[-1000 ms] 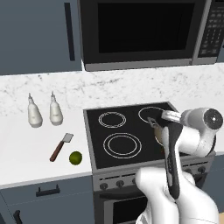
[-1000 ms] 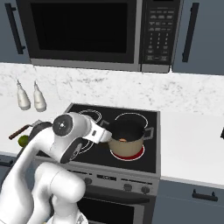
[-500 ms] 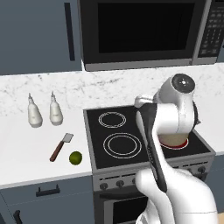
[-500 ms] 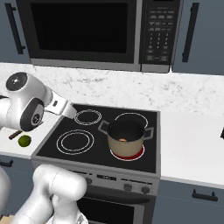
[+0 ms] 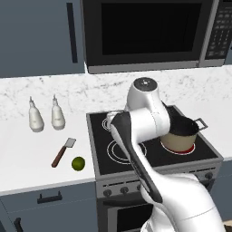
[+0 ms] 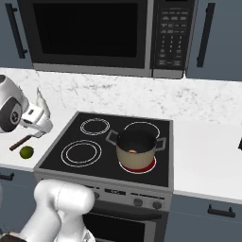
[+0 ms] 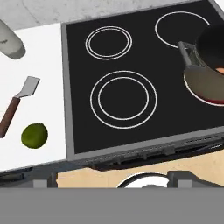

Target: Put the lime and onion in the pot. Retrieve the spatula and lightly stir the vegetables in the pot.

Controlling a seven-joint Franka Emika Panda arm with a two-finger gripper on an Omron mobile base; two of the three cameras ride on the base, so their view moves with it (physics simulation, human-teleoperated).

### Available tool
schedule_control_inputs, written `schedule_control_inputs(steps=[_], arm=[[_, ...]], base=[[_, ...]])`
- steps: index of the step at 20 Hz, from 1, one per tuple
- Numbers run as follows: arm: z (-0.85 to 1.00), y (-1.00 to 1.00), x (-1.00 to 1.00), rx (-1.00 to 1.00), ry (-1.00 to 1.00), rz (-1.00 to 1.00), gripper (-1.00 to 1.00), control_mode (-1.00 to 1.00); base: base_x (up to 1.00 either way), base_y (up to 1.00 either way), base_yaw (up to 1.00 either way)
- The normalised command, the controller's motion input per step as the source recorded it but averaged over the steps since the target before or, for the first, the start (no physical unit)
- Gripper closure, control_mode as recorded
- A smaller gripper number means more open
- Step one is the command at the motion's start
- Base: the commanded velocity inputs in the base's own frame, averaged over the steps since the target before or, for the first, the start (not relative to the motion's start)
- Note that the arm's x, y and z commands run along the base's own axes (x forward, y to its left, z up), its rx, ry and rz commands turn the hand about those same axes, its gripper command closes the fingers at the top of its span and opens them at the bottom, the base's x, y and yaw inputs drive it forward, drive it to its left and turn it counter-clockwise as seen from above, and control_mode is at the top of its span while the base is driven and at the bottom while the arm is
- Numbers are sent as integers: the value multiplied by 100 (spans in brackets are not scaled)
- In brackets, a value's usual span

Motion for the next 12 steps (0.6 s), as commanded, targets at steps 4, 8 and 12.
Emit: schedule_control_inputs(steps=[4,8,12], arm=[[-100,75,17,0,16,10,-100,-100],[-81,61,43,0,20,7,-100,-100],[-48,59,56,0,23,3,-100,-100]], base=[[0,0,0],[0,0,0],[0,0,0]])
